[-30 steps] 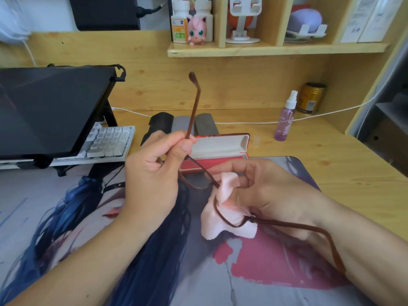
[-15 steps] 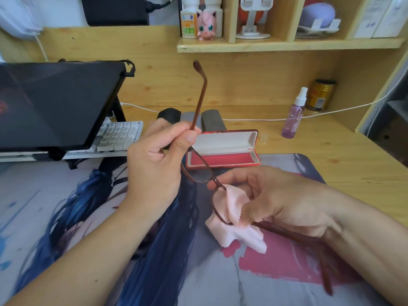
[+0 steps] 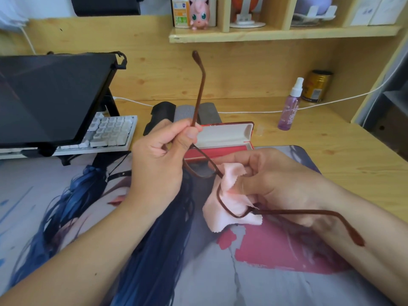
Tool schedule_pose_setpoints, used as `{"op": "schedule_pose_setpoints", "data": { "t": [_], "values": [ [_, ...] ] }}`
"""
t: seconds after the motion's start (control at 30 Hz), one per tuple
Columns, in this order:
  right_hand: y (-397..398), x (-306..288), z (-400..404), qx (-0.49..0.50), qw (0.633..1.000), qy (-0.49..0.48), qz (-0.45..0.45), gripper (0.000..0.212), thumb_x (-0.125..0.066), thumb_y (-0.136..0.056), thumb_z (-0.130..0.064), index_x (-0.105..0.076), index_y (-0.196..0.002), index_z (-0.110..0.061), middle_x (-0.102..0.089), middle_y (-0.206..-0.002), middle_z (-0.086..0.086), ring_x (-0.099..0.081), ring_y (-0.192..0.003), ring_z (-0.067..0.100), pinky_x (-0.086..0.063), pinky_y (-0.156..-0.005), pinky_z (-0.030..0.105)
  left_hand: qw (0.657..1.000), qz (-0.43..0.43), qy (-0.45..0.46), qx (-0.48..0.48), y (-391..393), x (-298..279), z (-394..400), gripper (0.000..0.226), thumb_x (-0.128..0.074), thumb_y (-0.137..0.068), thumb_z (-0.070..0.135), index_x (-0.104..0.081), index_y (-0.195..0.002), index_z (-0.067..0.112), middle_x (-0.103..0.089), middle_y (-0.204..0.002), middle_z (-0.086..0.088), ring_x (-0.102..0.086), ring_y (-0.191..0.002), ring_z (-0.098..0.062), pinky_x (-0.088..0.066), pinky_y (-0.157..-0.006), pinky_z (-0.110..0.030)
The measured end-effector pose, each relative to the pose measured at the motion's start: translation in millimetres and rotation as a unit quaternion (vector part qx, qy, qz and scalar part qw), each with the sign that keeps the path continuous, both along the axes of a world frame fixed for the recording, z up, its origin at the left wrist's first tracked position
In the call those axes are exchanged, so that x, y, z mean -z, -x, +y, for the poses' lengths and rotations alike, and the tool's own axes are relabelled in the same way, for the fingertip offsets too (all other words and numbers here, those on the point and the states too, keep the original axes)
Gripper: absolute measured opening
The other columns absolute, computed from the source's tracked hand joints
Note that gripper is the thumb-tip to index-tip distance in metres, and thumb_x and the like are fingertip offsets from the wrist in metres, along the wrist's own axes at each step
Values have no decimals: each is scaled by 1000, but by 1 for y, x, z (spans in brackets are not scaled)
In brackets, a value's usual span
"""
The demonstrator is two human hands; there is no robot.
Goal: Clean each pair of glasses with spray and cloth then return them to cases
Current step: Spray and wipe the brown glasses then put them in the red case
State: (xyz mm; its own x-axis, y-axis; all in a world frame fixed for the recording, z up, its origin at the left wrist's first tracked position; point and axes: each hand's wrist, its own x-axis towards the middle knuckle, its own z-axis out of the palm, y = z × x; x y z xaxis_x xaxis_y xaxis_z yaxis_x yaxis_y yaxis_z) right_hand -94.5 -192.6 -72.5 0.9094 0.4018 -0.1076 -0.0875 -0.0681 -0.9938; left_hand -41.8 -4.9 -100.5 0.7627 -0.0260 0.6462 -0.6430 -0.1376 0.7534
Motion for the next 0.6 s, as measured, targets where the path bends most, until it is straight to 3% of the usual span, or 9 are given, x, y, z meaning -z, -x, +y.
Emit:
{"op": "schedule_pose_setpoints", "data": {
  "t": [0.07,0.13,0.2,0.27,0.33,0.43,0.5,0.6],
  "values": [
    [0,-1,1,-12,1000,0,-9,27,-61,-79,8,-58,-61,-13,-51,-61,12,-46,-60,26,-33,-64,40,1000,-2,9,3,-1,0,2,14,-63,-98,18,-73,-104,27,-64,-86,-19,-60,-82,-19,-49,-76,-26],
    [0,2,0,-29,999,-17,-6,29,-59,-82,6,-51,-60,-11,-49,-62,13,-45,-62,30,-31,-69,42,1000,-10,12,-2,-1,-2,2,16,-64,-98,16,-73,-102,29,-64,-85,-17,-59,-81,-14,-48,-77,-23],
    [-2,6,-1,-26,999,-26,2,25,-59,-85,7,-51,-65,-6,-48,-64,14,-43,-62,30,-27,-70,47,1000,-20,8,-8,-1,-3,2,16,-64,-97,17,-73,-100,31,-64,-86,-20,-60,-82,-23,-48,-78,-27],
    [-5,7,-2,-3,1000,0,10,6,-66,-79,1,-61,-76,-2,-50,-70,16,-44,-62,25,-29,-68,43,999,-29,8,-13,-2,-4,4,15,-64,-97,20,-72,-100,32,-65,-86,-18,-61,-85,-28,-50,-79,-31],
    [-6,6,-3,0,999,10,37,22,-68,-68,1,-73,-88,-7,-60,-74,15,-57,-66,25,-42,-66,35,999,-31,16,-21,-4,-7,8,13,-64,-98,21,-73,-102,30,-67,-85,-3,-62,-85,-20,-50,-81,-28],
    [-6,7,-5,-24,996,12,80,54,-69,-63,4,-73,-115,-10,-75,-95,11,-72,-90,24,-55,-84,35,998,-48,17,-32,-7,-10,14,12,-65,-97,22,-72,-102,31,-66,-84,15,-61,-87,-17,-50,-84,-29],
    [-6,9,-3,-49,994,30,88,60,-68,-63,6,-69,-121,-10,-74,-101,13,-69,-95,28,-53,-92,41,998,-55,0,-33,-6,-10,15,15,-65,-97,18,-71,-102,30,-65,-83,12,-60,-86,-14,-48,-83,-26],
    [-4,8,-5,-90,991,34,92,63,-66,-62,10,-66,-122,-9,-68,-93,15,-65,-89,33,-49,-94,53,998,-52,-16,-19,-3,-8,11,17,-64,-97,16,-71,-102,31,-63,-80,-1,-60,-84,-22,-49,-79,-30]
  ]
}}
